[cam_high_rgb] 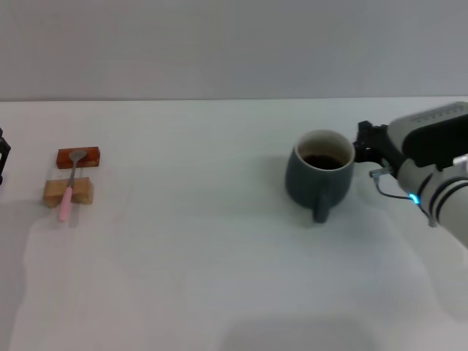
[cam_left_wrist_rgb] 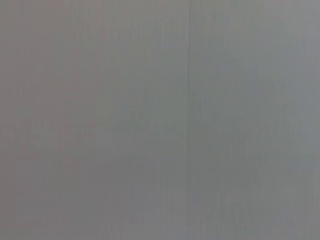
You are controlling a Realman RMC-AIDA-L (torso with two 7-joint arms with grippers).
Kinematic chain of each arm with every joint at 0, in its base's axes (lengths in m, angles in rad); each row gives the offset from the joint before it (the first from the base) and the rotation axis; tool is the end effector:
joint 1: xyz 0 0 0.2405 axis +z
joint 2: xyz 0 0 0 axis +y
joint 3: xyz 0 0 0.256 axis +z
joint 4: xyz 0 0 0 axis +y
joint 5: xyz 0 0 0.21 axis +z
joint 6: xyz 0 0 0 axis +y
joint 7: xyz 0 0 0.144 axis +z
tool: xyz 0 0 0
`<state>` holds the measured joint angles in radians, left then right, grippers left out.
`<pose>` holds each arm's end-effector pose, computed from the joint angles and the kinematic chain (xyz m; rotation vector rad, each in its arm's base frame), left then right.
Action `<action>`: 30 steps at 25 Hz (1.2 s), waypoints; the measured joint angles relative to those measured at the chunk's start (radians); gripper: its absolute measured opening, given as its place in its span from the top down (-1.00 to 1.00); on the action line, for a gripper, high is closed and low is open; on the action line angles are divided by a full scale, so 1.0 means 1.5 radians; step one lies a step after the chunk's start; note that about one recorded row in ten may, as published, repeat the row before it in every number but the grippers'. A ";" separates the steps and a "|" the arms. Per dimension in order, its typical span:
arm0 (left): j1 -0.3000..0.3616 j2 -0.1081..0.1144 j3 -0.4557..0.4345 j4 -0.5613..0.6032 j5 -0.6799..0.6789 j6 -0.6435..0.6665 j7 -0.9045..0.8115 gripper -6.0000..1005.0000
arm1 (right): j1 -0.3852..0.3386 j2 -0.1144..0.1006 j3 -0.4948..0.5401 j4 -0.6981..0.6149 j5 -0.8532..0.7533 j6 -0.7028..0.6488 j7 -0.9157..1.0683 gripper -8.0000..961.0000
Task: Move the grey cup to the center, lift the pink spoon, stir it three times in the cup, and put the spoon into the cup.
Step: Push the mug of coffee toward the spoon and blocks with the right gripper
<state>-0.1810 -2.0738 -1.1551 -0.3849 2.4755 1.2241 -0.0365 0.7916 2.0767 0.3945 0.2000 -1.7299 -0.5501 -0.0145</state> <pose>-0.3534 0.2812 0.0184 -1.3478 -0.5229 -0.6902 0.2715 0.4151 -0.0783 -1.9048 0.6879 0.3215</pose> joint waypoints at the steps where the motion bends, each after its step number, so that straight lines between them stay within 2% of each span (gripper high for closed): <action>1: 0.000 0.000 0.000 0.000 0.000 0.000 0.000 -0.56 | 0.002 0.000 0.000 0.004 -0.003 0.003 0.000 0.99; 30: 0.001 0.000 0.008 0.000 -0.002 0.005 0.000 -0.55 | 0.054 0.008 0.000 0.123 -0.101 0.068 0.003 0.99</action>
<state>-0.1799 -2.0738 -1.1428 -0.3850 2.4727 1.2318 -0.0369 0.8730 2.0891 0.3951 0.3841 -1.8821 -0.4474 -0.0094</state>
